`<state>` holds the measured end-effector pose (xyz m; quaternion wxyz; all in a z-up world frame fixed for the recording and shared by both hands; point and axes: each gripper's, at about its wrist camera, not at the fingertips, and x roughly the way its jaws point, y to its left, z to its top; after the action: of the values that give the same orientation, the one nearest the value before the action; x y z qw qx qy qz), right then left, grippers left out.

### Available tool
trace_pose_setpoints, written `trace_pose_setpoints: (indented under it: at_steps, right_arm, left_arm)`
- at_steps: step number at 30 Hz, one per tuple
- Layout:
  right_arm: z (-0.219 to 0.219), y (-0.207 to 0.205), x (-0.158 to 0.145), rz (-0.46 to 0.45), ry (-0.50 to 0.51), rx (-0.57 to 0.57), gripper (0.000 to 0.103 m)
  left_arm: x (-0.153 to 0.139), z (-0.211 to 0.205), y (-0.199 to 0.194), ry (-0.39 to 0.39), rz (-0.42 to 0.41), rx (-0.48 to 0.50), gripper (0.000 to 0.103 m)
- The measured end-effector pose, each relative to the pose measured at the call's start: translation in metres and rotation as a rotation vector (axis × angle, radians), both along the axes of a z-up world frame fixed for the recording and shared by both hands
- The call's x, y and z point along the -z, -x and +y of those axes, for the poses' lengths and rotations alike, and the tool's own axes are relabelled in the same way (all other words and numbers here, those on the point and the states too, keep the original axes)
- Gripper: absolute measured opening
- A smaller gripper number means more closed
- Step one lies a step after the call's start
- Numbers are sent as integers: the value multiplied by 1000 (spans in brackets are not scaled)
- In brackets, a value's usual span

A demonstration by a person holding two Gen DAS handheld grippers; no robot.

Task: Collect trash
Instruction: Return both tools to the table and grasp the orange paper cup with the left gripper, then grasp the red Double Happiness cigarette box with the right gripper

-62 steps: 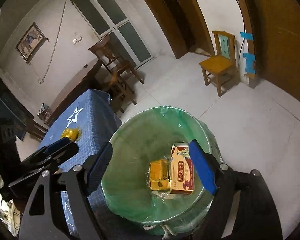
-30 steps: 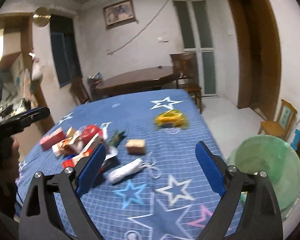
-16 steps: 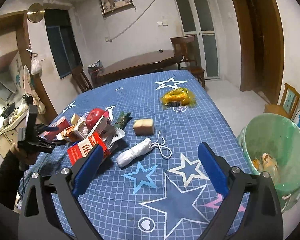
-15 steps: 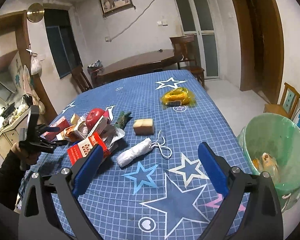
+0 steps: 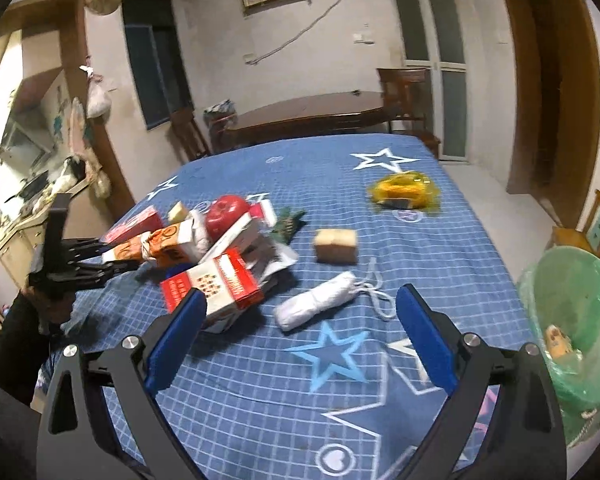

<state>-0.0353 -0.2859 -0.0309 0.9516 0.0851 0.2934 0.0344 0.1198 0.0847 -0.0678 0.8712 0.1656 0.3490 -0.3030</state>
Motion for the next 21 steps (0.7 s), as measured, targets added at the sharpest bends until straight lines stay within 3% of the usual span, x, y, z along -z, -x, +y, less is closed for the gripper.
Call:
trace_pose_setpoints:
  at_steps: [6, 9, 12, 15, 17, 19, 21]
  right_arm:
    - [29, -24, 9, 55, -63, -65, 92]
    - [59, -38, 6, 11, 18, -99, 93]
    - [99, -62, -5, -50, 160, -186, 92]
    - [138, -99, 1, 8, 329, -303, 66]
    - [155, -118, 23, 129, 451, -366, 33]
    - [149, -111, 37, 191, 540, -373, 22]
    - [131, -88, 37, 190, 568, -382, 22]
  left_arm:
    - [-7, 11, 78, 105, -23, -27, 43]
    - [0, 3, 97, 128, -14, -56, 43]
    - [5, -8, 100, 131, -13, -101, 43]
    - [14, -9, 80, 148, 43, -170, 43]
    - [20, -8, 69, 154, 82, -214, 43]
    - [22, -5, 67, 174, 97, -229, 43]
    - [21, -2, 68, 200, 98, -229, 45]
